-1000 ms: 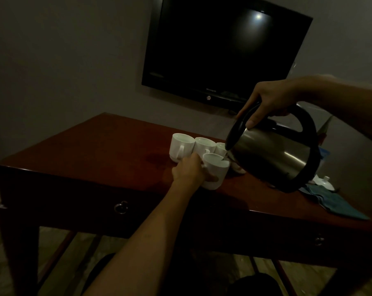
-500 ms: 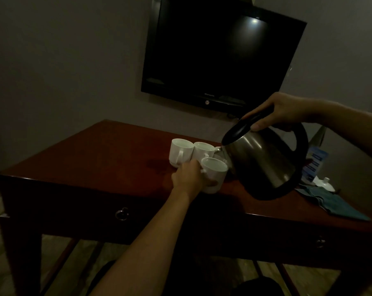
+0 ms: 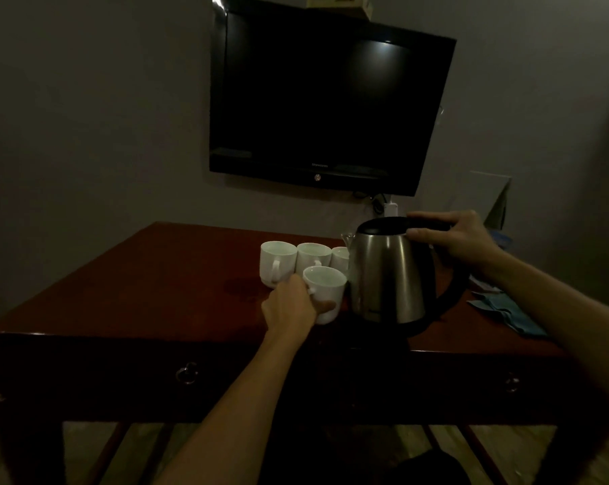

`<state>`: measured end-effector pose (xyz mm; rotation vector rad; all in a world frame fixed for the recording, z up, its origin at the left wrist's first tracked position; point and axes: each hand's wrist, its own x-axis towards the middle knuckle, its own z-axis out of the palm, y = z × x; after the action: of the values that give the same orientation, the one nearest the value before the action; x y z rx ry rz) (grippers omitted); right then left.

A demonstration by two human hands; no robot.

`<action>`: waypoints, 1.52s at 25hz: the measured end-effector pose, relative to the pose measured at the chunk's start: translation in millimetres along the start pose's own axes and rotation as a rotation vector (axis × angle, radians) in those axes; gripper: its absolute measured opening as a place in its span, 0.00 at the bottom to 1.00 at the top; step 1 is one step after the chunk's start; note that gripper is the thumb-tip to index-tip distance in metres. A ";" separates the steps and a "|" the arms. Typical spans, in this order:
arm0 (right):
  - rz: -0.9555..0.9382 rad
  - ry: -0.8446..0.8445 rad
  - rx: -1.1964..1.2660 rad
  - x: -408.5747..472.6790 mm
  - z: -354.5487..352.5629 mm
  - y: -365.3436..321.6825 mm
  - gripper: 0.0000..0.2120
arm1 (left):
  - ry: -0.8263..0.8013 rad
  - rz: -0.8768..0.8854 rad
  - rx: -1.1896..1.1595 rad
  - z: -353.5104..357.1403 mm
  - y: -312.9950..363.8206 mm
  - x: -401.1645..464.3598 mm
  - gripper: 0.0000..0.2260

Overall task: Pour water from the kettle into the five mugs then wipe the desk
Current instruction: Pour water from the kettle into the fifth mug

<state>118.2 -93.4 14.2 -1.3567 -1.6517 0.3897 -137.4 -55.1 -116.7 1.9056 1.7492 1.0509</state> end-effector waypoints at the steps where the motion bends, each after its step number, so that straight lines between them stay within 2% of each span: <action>1: -0.009 0.044 0.020 -3.3 2.2 5.9 0.25 | 0.008 -0.007 0.005 -0.8 2.7 -2.2 0.22; 7: -0.005 0.199 0.113 -23.2 12.4 40.3 0.23 | 0.094 -0.045 0.094 -4.5 6.8 -13.1 0.25; 11: -0.013 0.232 0.150 -30.3 12.1 55.7 0.23 | 0.141 -0.085 0.149 -10.4 7.0 -20.1 0.28; 19: 0.023 0.211 0.201 -26.7 11.3 61.3 0.28 | 0.169 -0.186 0.213 -25.7 1.3 -26.9 0.27; 25: 0.029 0.180 0.247 -30.8 12.0 55.0 0.24 | 0.167 -0.205 0.235 -26.2 0.1 -24.5 0.29; 28: 0.042 0.181 0.246 -33.3 11.1 53.4 0.26 | 0.171 -0.202 0.249 -26.6 -1.4 -24.2 0.29; 38: -0.041 0.016 0.309 -33.5 61.7 17.5 0.28 | 0.182 -0.246 0.259 -40.8 -18.8 -19.7 0.28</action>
<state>77.7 -98.7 -45.5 -1.0905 -1.5310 0.5826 -178.9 -79.8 -108.1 1.7179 2.2521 0.9719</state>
